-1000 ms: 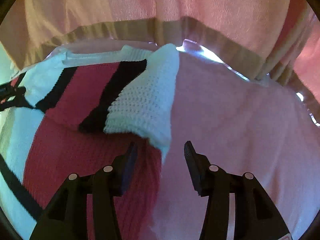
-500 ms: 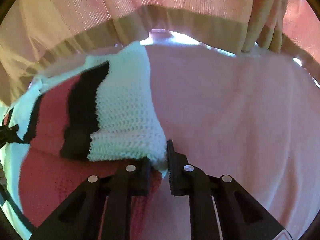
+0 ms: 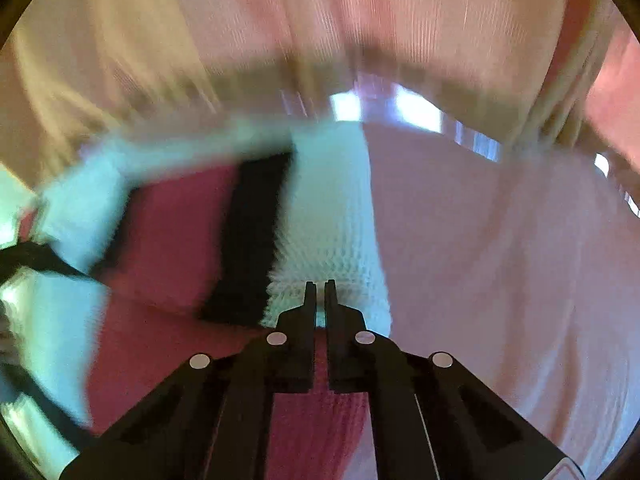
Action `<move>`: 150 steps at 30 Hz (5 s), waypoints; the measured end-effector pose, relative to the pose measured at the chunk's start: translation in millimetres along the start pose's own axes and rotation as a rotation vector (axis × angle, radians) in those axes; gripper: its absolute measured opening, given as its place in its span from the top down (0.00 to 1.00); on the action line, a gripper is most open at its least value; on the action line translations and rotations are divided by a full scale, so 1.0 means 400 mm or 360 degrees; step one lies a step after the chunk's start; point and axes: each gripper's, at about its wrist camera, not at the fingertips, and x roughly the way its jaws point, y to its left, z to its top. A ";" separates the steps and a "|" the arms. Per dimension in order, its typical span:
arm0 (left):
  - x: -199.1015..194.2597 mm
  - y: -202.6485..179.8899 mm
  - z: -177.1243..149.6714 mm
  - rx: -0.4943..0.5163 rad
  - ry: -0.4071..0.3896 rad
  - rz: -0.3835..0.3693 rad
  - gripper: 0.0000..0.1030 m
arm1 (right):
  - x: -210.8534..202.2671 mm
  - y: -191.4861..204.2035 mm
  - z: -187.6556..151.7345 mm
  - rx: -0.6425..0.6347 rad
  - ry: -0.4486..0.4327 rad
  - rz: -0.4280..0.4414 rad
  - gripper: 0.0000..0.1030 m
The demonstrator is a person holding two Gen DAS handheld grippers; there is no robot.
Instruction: Fold small clothes
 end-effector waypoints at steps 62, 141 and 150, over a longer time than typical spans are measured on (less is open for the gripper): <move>-0.150 0.048 -0.014 -0.0318 -0.0153 0.0079 0.20 | -0.175 0.476 -0.051 -0.0833 -0.0378 0.0157 0.39; -0.325 0.294 -0.476 -0.0145 0.0236 -0.0056 0.17 | -0.327 0.019 -0.641 0.0255 0.0097 0.0548 0.46; -0.317 0.217 -0.476 0.0105 0.0254 -0.0019 0.94 | -0.368 0.004 -0.612 0.0304 -0.0041 0.0535 0.94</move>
